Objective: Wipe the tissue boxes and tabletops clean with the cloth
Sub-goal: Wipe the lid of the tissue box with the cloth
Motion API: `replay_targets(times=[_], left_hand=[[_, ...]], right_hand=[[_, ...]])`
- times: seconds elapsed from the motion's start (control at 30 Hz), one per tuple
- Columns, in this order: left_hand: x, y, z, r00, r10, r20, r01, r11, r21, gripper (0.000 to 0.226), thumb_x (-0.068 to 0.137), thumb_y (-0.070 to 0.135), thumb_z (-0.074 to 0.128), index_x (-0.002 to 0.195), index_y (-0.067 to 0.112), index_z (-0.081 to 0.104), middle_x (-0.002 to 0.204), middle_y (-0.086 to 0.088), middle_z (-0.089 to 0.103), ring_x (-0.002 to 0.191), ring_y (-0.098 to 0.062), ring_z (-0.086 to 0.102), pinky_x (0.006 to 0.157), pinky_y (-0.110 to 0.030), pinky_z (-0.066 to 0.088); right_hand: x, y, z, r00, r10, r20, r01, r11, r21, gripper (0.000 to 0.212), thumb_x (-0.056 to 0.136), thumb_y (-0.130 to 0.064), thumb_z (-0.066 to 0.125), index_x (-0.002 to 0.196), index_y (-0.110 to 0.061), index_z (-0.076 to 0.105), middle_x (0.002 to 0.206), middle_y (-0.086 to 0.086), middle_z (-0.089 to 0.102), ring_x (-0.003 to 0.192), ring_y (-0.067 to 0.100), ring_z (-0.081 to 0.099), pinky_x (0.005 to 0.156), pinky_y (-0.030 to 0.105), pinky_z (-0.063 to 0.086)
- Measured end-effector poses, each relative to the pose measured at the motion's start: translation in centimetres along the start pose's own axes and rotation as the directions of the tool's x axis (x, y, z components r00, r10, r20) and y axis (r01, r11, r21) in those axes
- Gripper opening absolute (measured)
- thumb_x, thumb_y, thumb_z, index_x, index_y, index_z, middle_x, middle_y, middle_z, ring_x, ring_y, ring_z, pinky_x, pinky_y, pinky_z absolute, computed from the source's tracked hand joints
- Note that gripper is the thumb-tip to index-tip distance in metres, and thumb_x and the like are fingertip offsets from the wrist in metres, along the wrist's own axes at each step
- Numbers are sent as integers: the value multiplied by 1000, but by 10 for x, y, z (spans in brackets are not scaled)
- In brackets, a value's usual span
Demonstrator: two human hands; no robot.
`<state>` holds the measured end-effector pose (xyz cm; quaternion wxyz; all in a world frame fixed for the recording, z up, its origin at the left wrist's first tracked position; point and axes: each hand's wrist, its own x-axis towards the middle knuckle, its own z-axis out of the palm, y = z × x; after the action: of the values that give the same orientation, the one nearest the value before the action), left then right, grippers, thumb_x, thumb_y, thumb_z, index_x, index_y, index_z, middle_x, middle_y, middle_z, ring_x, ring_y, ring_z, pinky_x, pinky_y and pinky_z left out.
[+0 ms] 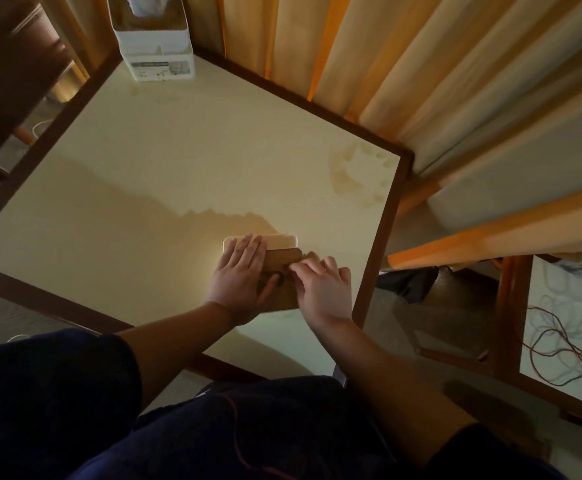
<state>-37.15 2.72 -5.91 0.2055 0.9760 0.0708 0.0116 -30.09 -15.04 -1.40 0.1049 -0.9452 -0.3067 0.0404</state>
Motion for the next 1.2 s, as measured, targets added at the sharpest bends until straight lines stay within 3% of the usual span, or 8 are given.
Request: replay_targets(times=[0.17,0.33,0.5,0.7,0.9,1.1,1.2], left_hand=[[-1,-1,2,1000,-2,-13,2,1000,13,77,102,56,36,156,1,39,160,-19,42,154,-33,31,130,-43,7],[0,-2,4,999,32,32,-33,999,24,79,103,59,34,158,2,37,162,-16,40,155,-31,28,130,-47,12],[2,-1,-1,995,53,81,-57,997,50,80,103,59,33,158,1,34,163,-17,38,157,-32,23,130,-50,13],[1,-1,0,997,63,48,-65,997,45,79,102,59,35,154,0,42,159,-17,44,155,-34,29,128,-51,17],[1,1,-1,996,35,83,-43,995,95,80,104,59,31,156,-1,36,159,-19,43,154,-35,29,129,-51,16],[1,1,0,997,30,78,-38,994,104,80,102,58,32,157,0,35,162,-19,39,155,-33,27,130,-48,9],[1,1,1,996,39,80,-48,992,114,81,103,59,31,158,0,34,163,-19,36,156,-32,25,130,-47,8]], right_hand=[[-43,2,-10,994,17,107,-20,1000,25,14,100,-26,64,108,-32,75,108,-13,72,101,23,58,83,42,41],[-35,1,-22,956,18,292,-31,999,41,27,108,-33,48,116,-33,74,114,-14,72,110,21,51,90,41,32],[-1,-7,-26,961,70,269,-74,997,4,31,100,-18,56,119,-33,76,115,-9,73,112,26,53,90,42,33],[44,-13,-24,968,130,216,-122,991,-50,28,107,-28,52,118,-38,76,114,-8,73,114,27,52,89,42,29],[8,-15,-5,969,228,95,-235,969,74,22,104,-24,57,119,-32,72,117,-5,69,105,30,61,89,44,39],[-48,-6,-10,969,166,183,-181,981,71,22,107,-26,51,116,-31,70,119,-9,68,100,21,64,91,41,38],[-47,-4,-21,945,138,295,-168,983,79,27,109,-28,46,119,-32,70,117,-11,67,104,18,63,95,40,36]])
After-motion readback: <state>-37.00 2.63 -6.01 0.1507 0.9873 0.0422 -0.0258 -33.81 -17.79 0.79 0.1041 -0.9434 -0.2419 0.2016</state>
